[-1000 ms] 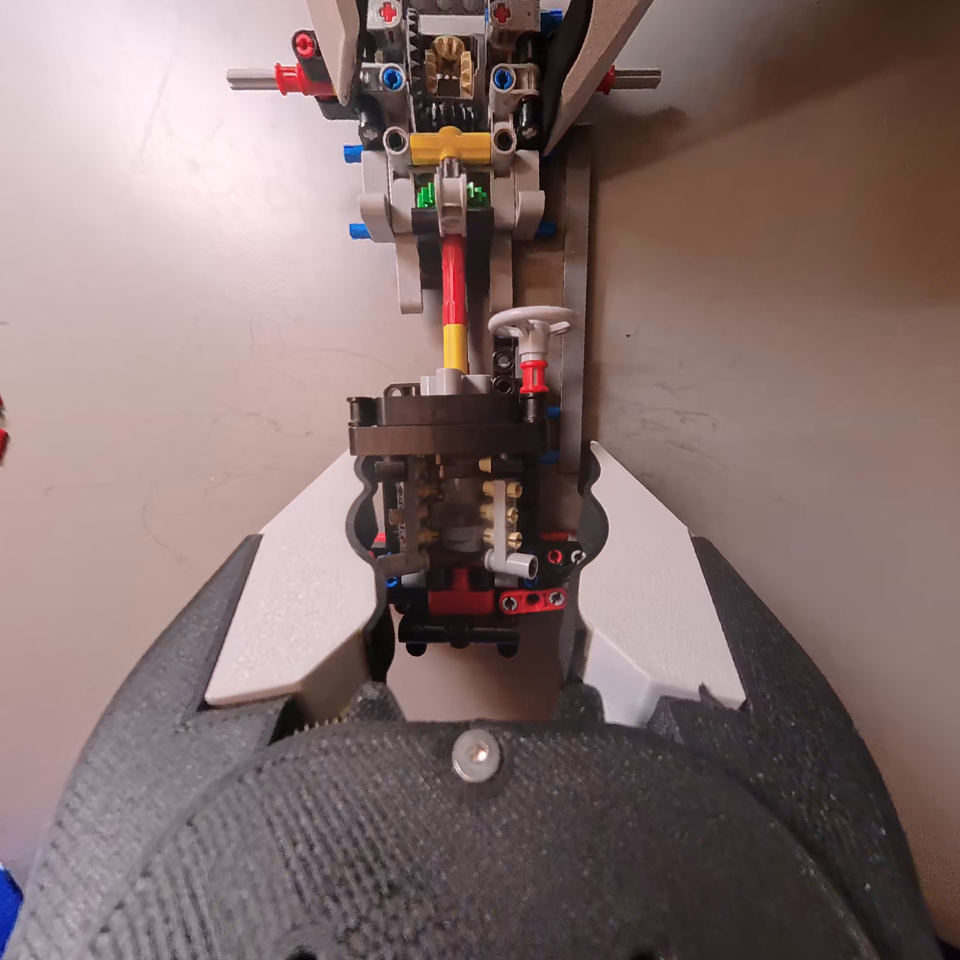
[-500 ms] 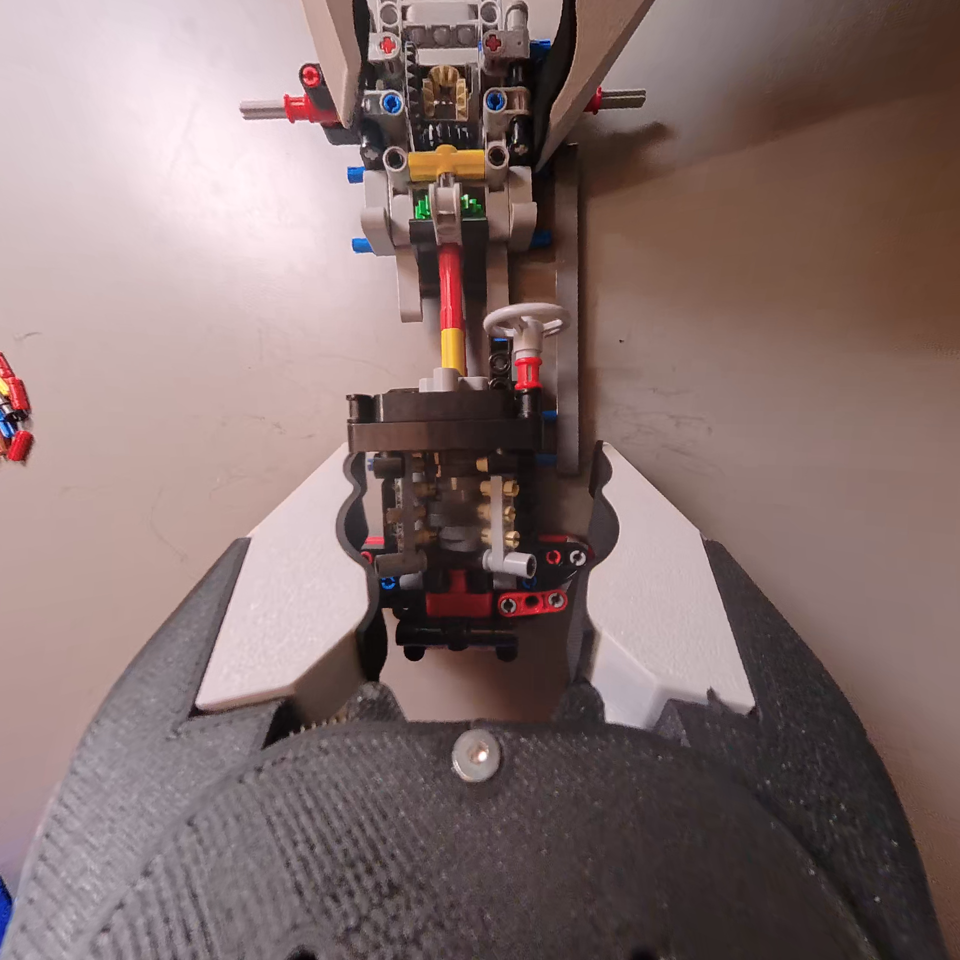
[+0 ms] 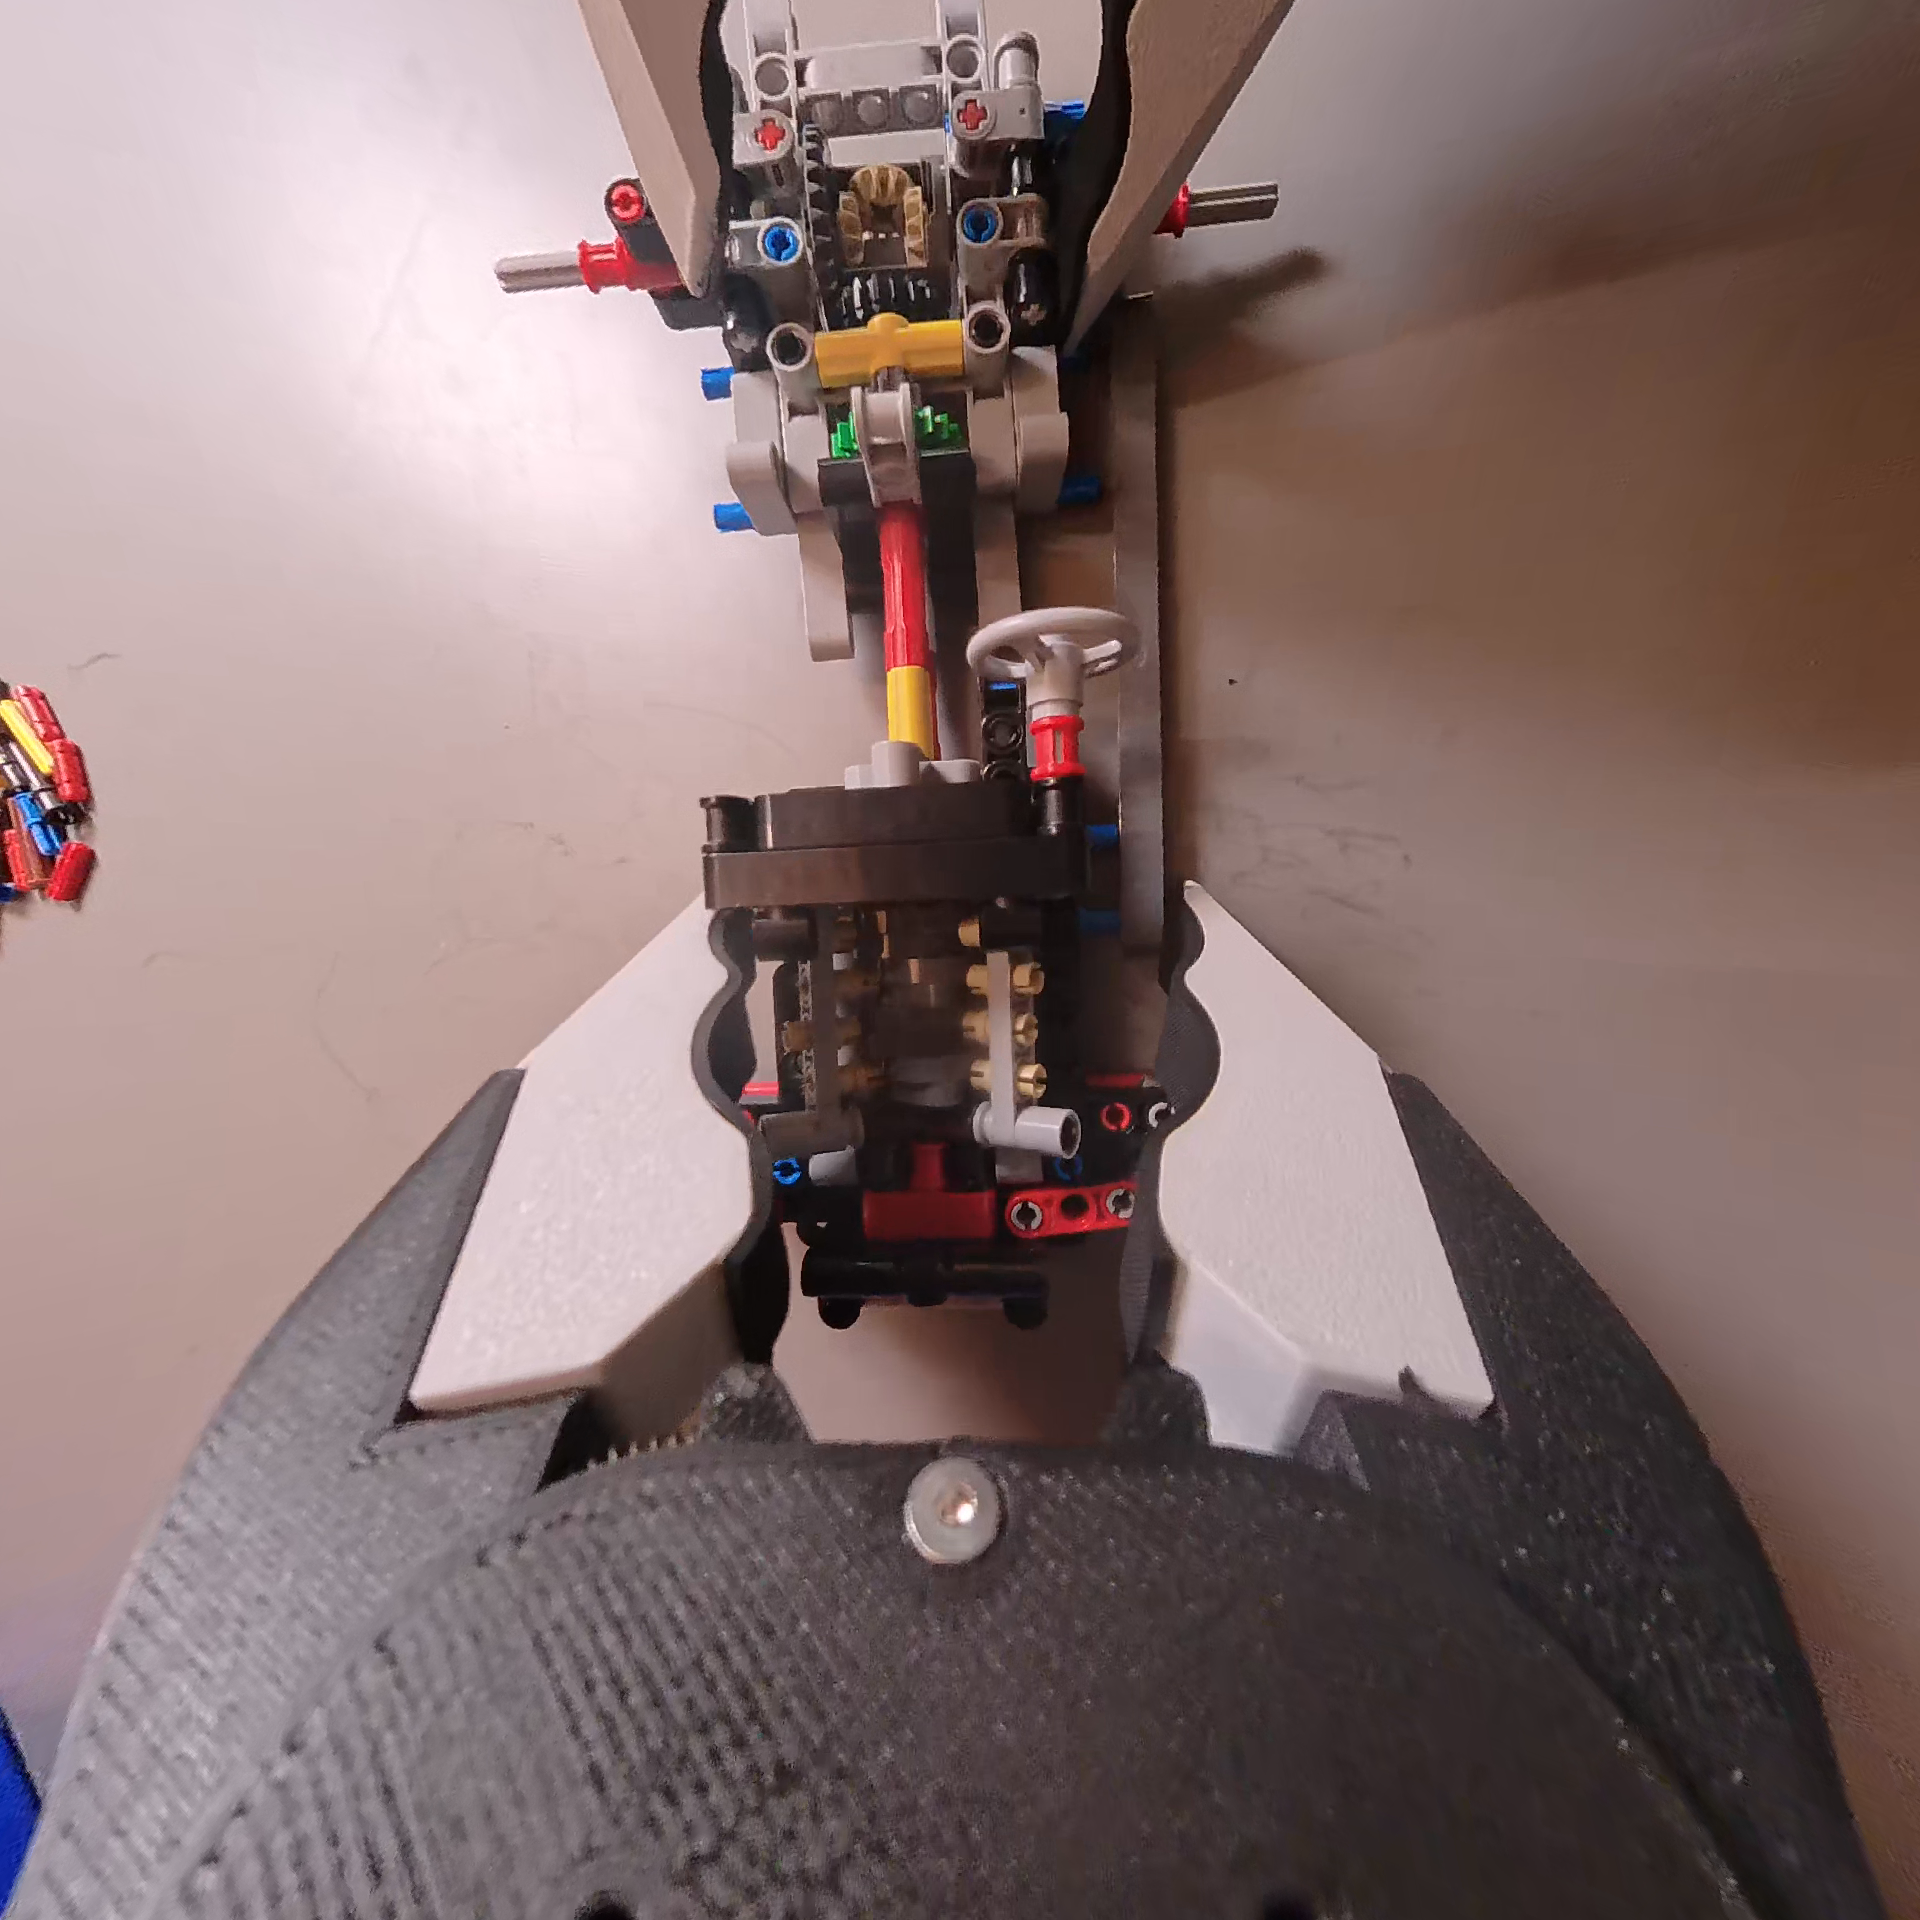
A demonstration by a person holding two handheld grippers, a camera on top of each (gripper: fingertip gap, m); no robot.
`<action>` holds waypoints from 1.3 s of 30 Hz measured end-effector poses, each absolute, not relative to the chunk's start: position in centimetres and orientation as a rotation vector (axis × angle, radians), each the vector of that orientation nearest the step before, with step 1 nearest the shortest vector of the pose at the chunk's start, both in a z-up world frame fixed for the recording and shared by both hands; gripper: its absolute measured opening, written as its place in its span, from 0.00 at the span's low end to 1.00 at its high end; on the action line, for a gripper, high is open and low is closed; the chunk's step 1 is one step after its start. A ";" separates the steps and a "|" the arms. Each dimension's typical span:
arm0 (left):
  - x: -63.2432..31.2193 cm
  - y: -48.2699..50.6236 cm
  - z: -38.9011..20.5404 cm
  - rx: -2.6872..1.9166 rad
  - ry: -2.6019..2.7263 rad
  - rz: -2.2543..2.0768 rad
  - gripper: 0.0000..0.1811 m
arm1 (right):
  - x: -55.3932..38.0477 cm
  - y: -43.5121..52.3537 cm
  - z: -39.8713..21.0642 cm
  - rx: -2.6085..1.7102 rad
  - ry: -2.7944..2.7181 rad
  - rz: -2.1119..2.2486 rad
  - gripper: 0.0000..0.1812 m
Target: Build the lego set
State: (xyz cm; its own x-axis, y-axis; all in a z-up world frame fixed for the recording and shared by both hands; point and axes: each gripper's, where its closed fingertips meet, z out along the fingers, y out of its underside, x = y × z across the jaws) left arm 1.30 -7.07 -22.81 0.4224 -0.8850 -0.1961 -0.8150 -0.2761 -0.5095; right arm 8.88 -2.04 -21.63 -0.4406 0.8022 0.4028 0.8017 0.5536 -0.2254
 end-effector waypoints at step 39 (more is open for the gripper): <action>1.5 -7.0 -22.9 -2.189 1.500 -0.170 0.41 | 9.8 -3.5 -23.4 -1.482 -2.480 0.250 0.43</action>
